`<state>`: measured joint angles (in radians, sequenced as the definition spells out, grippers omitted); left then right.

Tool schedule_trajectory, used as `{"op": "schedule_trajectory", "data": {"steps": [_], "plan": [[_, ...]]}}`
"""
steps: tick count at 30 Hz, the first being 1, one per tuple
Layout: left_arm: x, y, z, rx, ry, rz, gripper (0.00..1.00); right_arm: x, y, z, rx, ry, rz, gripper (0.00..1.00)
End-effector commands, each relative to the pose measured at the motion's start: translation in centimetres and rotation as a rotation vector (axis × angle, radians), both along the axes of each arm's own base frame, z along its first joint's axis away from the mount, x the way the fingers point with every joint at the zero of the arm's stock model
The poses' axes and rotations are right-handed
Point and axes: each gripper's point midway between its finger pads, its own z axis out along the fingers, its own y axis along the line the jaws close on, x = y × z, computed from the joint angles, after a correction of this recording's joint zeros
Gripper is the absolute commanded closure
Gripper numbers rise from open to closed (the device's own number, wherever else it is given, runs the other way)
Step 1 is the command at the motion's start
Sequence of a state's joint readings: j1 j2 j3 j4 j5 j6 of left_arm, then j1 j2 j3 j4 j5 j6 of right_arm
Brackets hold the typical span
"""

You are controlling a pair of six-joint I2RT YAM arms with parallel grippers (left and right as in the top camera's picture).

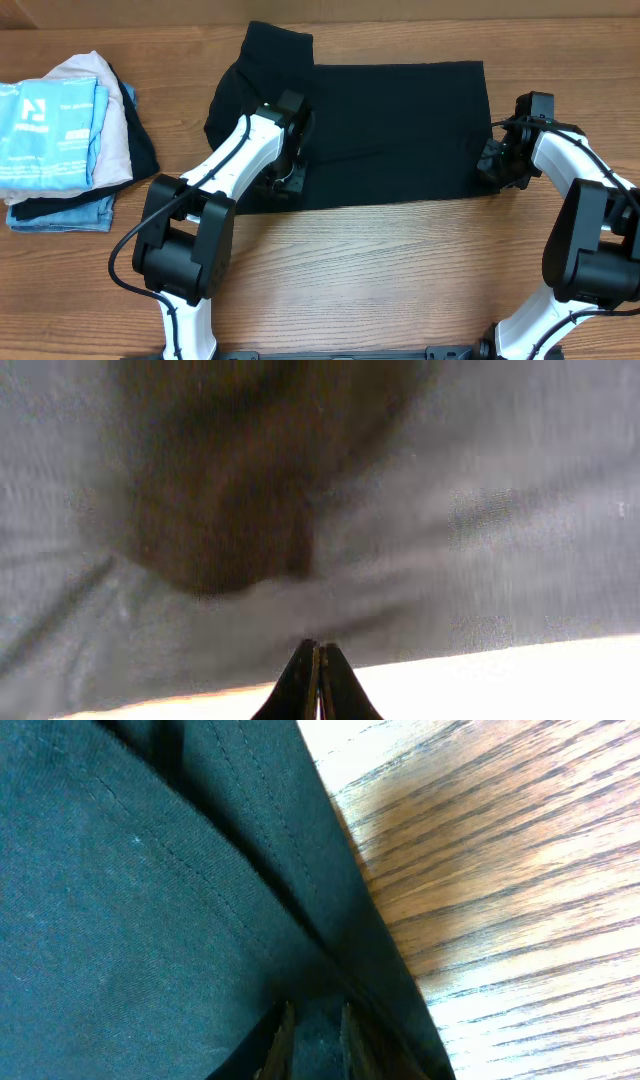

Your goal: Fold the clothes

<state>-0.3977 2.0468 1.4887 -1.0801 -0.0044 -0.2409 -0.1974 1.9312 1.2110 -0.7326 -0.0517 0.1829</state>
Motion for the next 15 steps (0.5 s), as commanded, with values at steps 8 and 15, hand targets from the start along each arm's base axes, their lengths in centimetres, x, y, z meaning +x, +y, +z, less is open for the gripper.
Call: {"op": "schedule_trajectory", "data": {"steps": [8,15], "plan": [[0.8,2.0,-2.0,0.106,-0.091,0.073,0.96,-1.3,-1.5,-1.9,-0.037,0.064,-0.03,0.73],[2.5,1.5,-1.8,0.084,-0.157,0.078,0.96,-1.3,-1.5,-1.9,-0.037,0.064,-0.03,0.73]]}}
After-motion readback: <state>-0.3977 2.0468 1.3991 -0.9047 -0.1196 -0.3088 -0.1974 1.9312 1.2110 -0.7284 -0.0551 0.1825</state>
